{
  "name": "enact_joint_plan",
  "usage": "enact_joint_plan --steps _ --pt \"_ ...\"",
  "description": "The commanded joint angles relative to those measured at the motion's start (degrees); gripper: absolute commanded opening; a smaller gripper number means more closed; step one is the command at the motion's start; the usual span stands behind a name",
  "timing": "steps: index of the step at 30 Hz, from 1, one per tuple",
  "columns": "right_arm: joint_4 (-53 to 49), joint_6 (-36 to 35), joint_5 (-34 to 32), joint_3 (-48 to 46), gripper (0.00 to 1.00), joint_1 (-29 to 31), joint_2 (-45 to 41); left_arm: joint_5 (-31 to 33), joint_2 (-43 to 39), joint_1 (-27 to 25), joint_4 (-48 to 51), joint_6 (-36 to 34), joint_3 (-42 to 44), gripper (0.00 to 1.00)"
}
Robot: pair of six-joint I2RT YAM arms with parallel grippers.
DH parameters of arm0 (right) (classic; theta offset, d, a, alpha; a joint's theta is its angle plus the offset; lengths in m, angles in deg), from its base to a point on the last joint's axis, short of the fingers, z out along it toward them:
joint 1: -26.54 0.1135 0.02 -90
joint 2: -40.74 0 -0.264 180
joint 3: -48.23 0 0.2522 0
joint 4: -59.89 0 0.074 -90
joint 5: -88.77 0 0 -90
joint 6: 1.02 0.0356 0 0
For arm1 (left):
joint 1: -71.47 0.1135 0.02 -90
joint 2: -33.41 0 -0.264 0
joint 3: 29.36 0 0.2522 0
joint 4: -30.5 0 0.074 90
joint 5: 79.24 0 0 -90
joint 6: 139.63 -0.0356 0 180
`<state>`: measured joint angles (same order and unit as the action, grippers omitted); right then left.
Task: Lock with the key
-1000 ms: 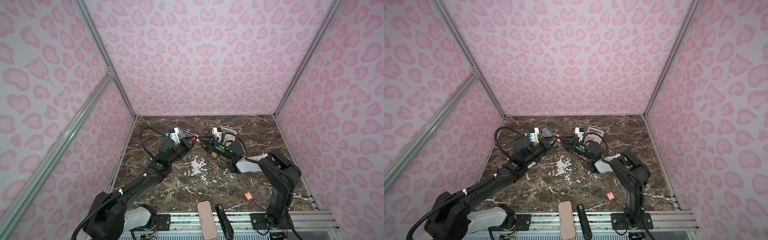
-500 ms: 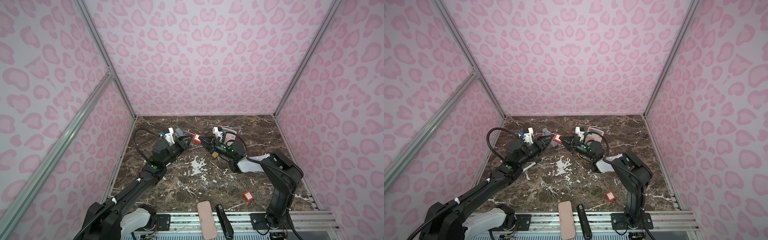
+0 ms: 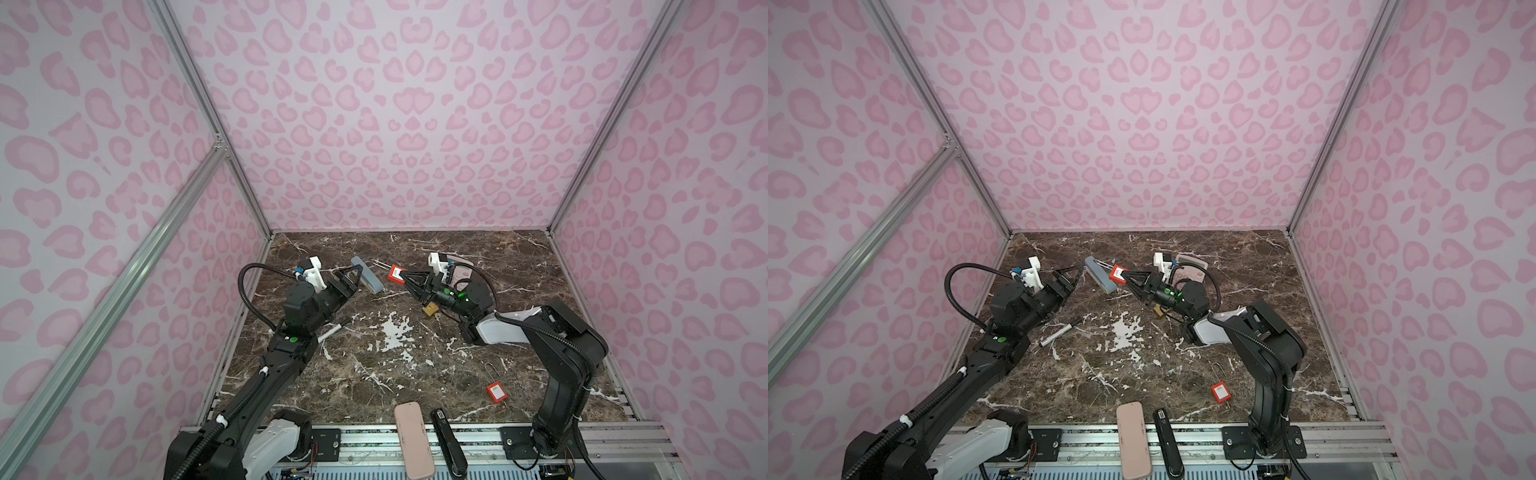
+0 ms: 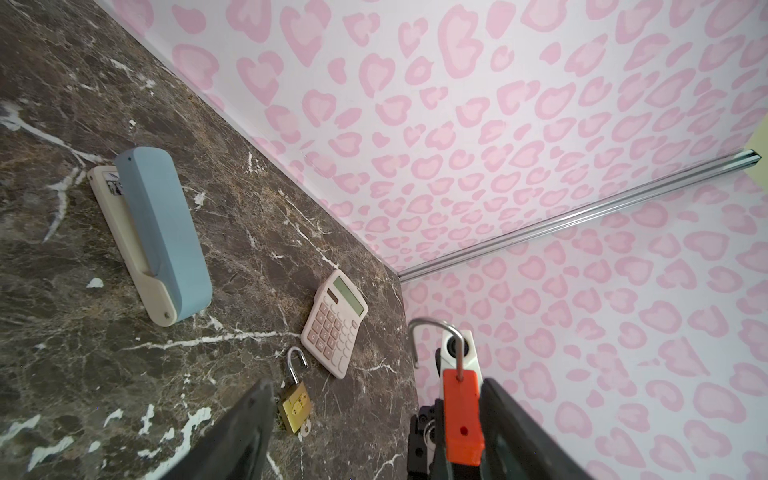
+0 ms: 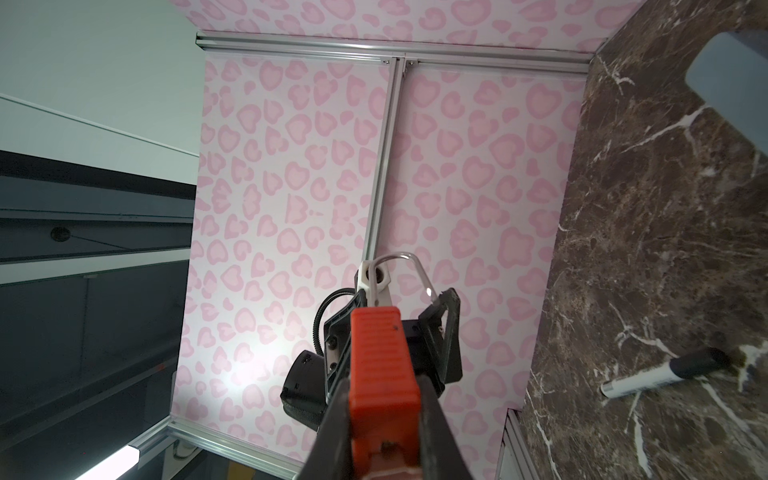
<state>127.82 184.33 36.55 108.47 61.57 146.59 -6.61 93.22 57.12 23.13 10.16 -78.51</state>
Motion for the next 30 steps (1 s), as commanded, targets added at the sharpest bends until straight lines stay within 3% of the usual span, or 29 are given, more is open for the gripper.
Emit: enact_joint_plan --steps 1,13,18,30 --pt "1.4 0.4 2.8 0.0 0.09 0.5 -0.2 -4.6 1.2 0.3 -3.4 -1.8 -2.2 0.8" --pt "3.4 3.5 5.8 4.4 0.09 2.4 3.7 -8.2 5.6 0.5 -4.9 -1.5 -6.4 0.79" --pt "3.4 3.4 5.5 5.2 0.09 2.3 4.9 -8.0 4.2 0.5 -4.6 -1.3 -5.4 0.6" --pt "3.3 3.1 5.5 4.9 0.09 1.8 4.8 -7.9 2.7 0.5 -4.3 -1.1 -4.3 0.25"
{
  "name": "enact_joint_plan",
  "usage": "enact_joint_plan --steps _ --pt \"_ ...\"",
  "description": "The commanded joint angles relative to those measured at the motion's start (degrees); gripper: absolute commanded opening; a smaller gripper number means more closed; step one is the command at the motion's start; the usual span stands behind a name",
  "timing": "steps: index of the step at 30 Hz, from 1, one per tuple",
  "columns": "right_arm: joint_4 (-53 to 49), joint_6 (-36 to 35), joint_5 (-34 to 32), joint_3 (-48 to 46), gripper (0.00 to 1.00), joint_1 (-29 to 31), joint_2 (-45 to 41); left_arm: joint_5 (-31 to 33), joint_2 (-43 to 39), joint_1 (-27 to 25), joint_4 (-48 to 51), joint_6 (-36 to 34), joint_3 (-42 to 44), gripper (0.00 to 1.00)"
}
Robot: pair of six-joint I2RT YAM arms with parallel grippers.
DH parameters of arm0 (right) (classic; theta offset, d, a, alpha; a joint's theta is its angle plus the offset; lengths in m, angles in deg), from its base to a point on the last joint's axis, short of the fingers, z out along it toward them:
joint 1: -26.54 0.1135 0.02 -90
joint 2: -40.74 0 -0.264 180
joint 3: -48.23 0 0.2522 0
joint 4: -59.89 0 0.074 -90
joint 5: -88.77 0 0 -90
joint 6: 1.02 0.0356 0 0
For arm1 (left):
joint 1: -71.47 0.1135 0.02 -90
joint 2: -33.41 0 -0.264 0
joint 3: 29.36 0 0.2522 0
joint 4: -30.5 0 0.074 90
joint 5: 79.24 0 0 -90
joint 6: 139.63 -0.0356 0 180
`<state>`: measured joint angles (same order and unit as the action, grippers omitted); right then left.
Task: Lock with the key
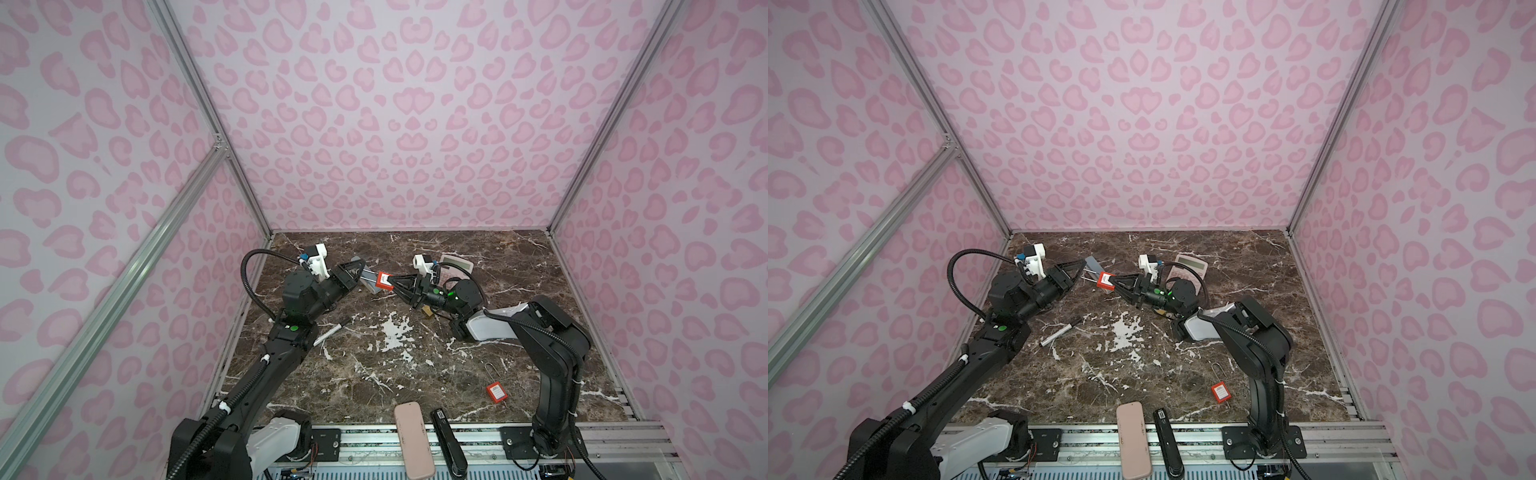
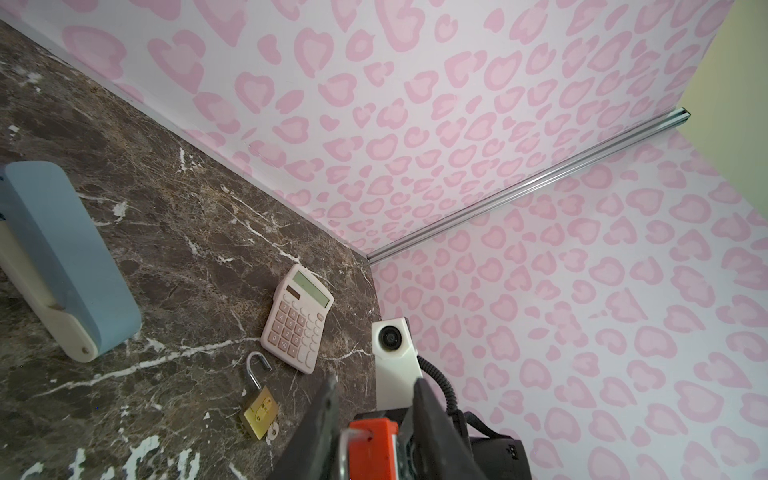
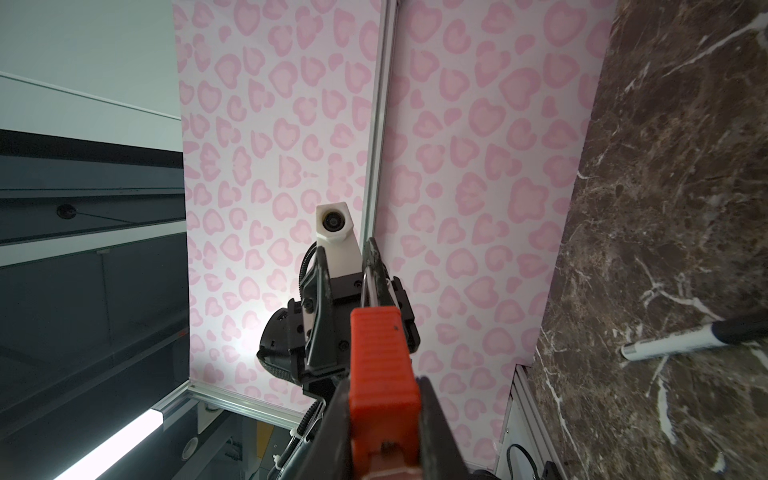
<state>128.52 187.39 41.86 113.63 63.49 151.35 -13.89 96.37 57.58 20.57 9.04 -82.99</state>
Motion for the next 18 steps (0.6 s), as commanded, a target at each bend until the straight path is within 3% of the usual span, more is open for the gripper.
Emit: enact_joint_plan --steps 1,6,11,18 --pt "2.6 0.0 0.2 -0.2 0.09 -0.1 0.0 -0.7 -0.5 0.0 -1.7 0.0 0.1 0.22" --pt "3.2 0.8 0.3 0.3 0.09 0.0 0.1 -1.1 -0.1 0.0 -2.0 0.0 0.4 0.09" --pt "6.4 4.6 0.6 2.1 0.07 0.0 1.1 -1.2 -0.4 0.0 -2.3 -0.2 1.0 0.07" --pt "4.3 3.2 1.2 4.3 0.06 0.5 1.7 -1.3 0.1 -0.5 -4.7 2.1 1.6 0.05"
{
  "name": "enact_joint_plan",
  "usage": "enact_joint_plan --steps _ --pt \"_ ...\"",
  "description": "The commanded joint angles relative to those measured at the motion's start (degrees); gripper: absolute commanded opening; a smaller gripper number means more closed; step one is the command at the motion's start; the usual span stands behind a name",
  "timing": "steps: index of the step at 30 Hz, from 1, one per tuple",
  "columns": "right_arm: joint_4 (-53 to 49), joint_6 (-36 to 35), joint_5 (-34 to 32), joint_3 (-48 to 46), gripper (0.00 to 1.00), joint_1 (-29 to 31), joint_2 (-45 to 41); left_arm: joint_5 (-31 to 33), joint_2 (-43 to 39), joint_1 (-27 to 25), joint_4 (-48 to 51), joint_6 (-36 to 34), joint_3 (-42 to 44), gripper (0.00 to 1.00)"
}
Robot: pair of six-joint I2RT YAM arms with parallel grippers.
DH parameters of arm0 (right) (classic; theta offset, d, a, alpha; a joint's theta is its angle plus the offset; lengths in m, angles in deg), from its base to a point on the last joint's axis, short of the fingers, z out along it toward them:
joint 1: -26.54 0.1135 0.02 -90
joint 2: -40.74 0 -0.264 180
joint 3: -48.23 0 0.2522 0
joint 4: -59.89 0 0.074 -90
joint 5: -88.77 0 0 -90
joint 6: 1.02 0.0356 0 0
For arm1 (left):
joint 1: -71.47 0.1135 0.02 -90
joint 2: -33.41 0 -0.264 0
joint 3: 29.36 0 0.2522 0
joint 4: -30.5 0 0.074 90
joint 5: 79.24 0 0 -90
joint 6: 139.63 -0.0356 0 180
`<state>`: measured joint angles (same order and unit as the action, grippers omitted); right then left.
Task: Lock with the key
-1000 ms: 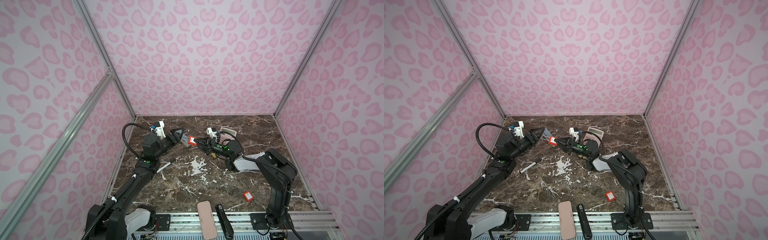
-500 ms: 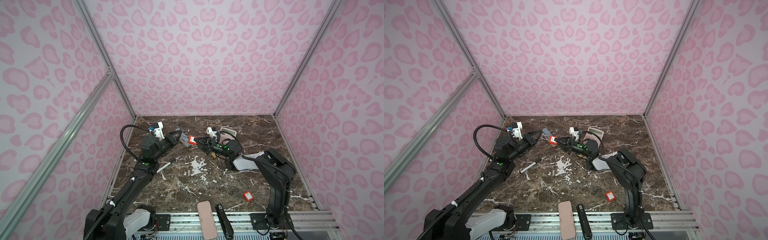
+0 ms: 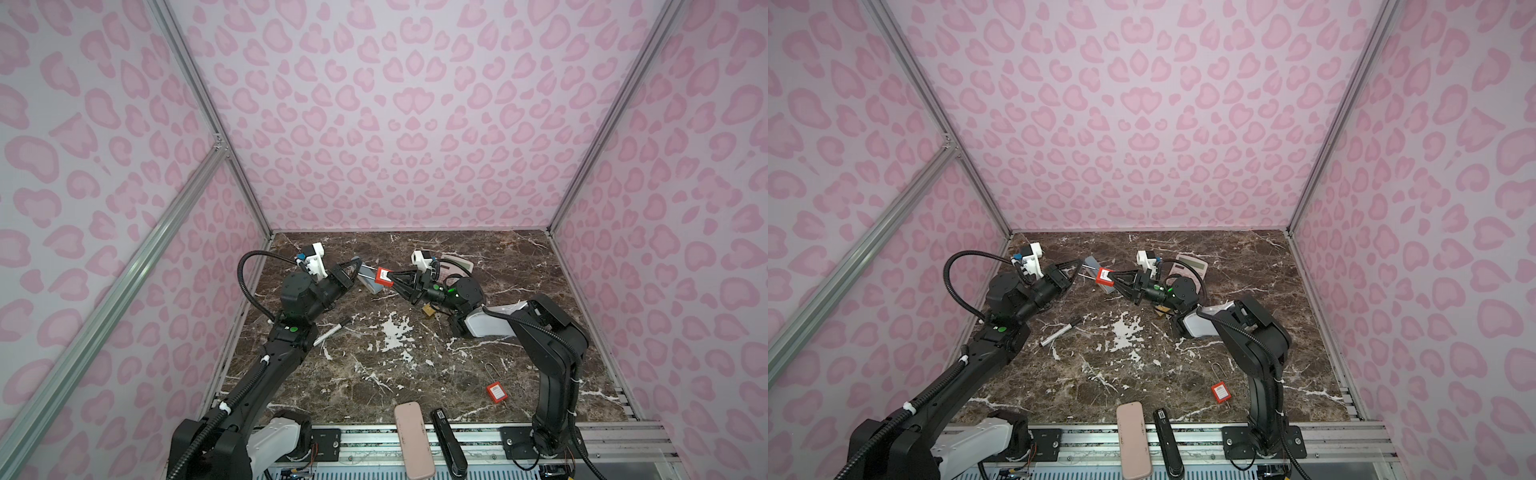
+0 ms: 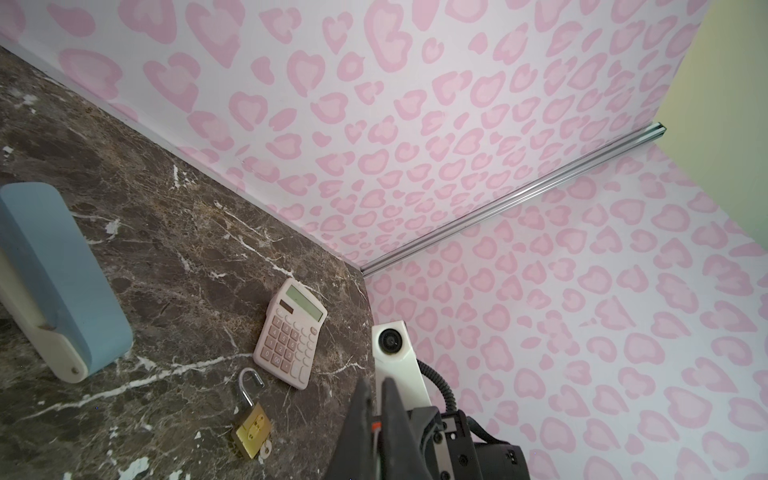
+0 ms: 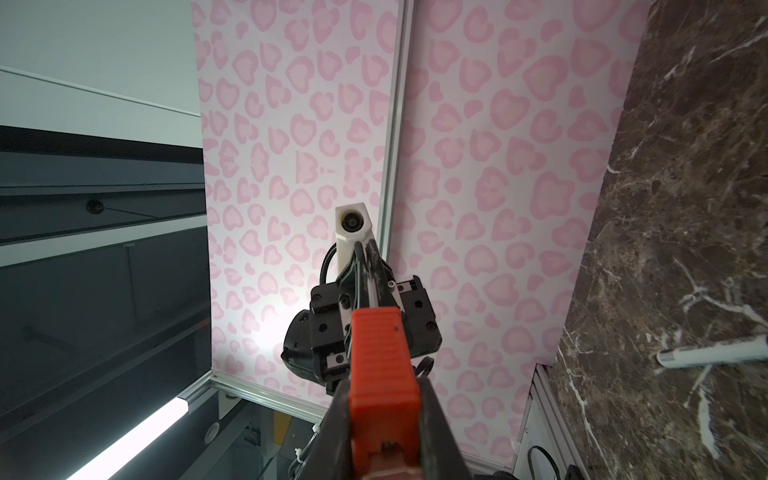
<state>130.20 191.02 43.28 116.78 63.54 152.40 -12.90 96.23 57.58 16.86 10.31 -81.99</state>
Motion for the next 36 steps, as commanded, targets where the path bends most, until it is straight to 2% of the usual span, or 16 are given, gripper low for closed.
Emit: enact_joint_plan --steps 1,7,18,19,22,23,25,32,36 --pt "2.3 -0.6 -0.1 1.6 0.06 0.6 0.8 -2.3 0.3 -0.5 -1.1 1.2 0.6 0.05" --pt "-3.3 -6.6 -0.4 2.0 0.06 0.8 0.1 -2.0 0.7 -0.6 0.4 2.2 -0.4 0.05" --pt "-4.6 -8.6 -0.3 2.7 0.06 0.6 -0.1 -1.7 0.5 -0.5 1.1 2.2 -0.3 0.06" --pt "-4.2 -8.1 -0.3 2.7 0.06 0.5 -0.1 -1.6 0.5 -0.5 1.0 2.2 -0.2 0.1" --pt "-2.4 -6.4 -0.6 2.9 0.06 0.5 0.0 -1.3 0.3 -0.5 0.9 2.0 0.6 0.45" --pt "-2.2 -6.2 -0.6 2.9 0.06 0.5 0.1 -1.0 0.0 -0.5 1.0 1.7 0.9 0.51" --pt "-2.1 -6.2 -0.9 2.5 0.06 0.4 0.0 -0.6 -0.4 -0.5 1.0 1.5 1.2 0.57" --pt "-3.7 -6.6 -1.3 2.7 0.07 0.4 0.0 -2.4 0.8 -1.2 -1.1 2.5 1.3 0.59" --pt "-4.1 -6.7 -1.6 2.6 0.08 0.5 -0.1 -2.3 1.0 -2.4 -1.4 2.2 1.4 0.5"
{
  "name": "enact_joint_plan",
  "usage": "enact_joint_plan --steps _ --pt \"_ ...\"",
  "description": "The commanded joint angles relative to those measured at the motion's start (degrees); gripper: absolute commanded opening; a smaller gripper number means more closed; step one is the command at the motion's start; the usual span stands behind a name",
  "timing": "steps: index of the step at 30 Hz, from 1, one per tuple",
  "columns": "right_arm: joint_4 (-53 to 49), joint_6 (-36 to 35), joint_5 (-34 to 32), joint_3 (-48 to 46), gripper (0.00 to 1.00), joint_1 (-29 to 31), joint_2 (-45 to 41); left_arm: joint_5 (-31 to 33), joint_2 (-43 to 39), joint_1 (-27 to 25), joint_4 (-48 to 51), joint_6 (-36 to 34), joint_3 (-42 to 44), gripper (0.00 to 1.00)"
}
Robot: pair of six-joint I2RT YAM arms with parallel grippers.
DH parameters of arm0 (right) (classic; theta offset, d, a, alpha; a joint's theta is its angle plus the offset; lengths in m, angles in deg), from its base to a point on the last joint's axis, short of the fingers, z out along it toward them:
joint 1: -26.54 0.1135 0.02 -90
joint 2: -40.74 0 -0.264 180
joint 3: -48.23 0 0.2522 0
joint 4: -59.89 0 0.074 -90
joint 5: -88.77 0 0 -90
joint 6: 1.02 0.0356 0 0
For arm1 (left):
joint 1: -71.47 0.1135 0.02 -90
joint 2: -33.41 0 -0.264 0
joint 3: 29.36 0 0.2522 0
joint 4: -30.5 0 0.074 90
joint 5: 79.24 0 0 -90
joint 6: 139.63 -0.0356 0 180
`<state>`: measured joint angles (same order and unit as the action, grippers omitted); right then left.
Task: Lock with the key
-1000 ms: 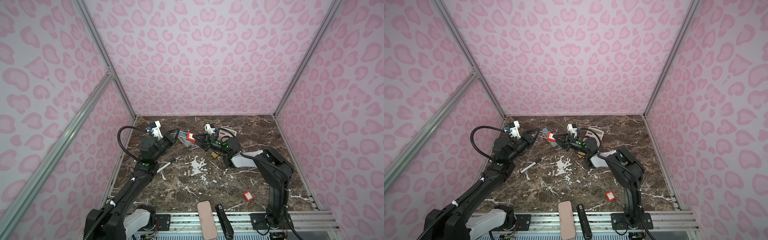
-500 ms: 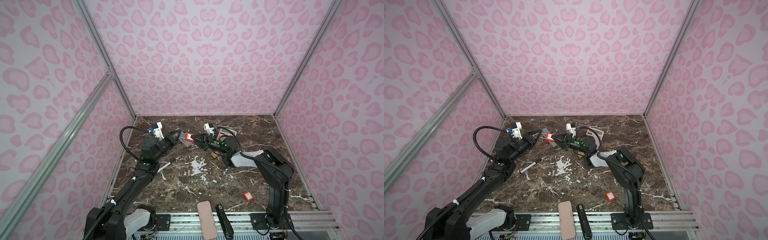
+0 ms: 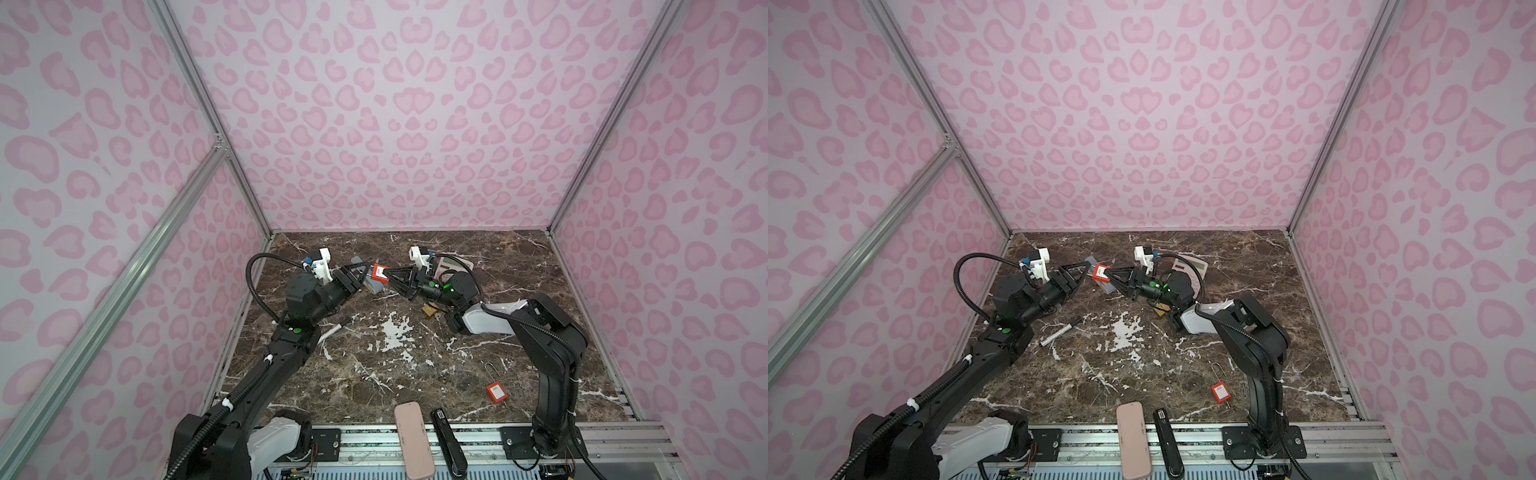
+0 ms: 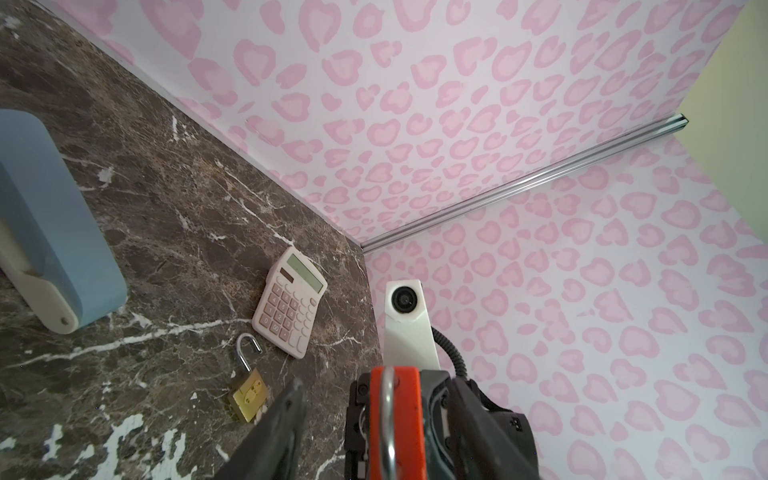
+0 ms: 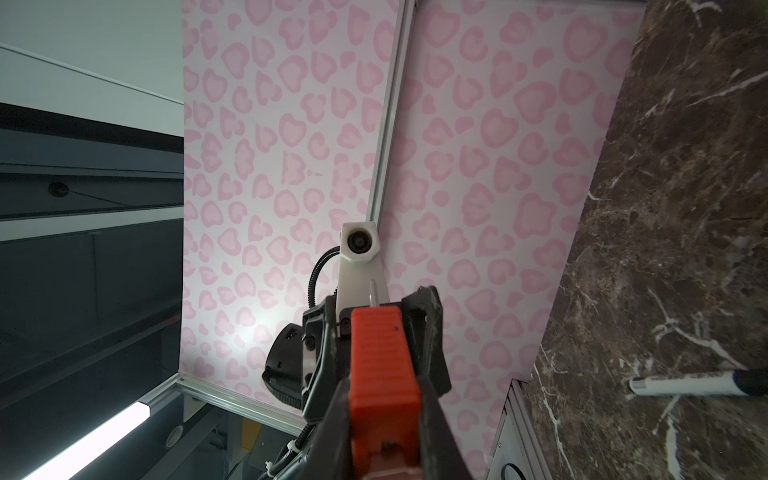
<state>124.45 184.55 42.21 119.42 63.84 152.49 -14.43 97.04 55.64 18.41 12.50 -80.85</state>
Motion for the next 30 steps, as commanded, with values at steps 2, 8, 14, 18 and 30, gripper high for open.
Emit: enact_joint_plan --steps 2,8,14,18,30 --pt "1.5 -0.3 -0.6 0.1 0.08 0.1 -0.2 -1.1 0.4 -0.8 -3.2 -0.1 0.3 0.47" --pt "1.3 -0.1 -0.4 0.7 0.08 0.1 0.2 -1.5 1.1 -1.7 -3.5 0.0 0.3 0.44" --pt "1.1 -0.2 -0.2 1.2 0.08 0.3 0.1 -1.3 1.8 -2.4 -4.0 -0.1 0.0 0.43" --pt "1.2 -0.2 -0.2 1.3 0.08 0.3 0.1 -1.5 2.5 -2.9 -4.5 0.1 -0.3 0.42" --pt "3.0 0.2 -0.4 -0.5 0.59 -0.5 -0.2 -0.8 2.0 -2.9 -5.0 0.3 -0.3 0.15"
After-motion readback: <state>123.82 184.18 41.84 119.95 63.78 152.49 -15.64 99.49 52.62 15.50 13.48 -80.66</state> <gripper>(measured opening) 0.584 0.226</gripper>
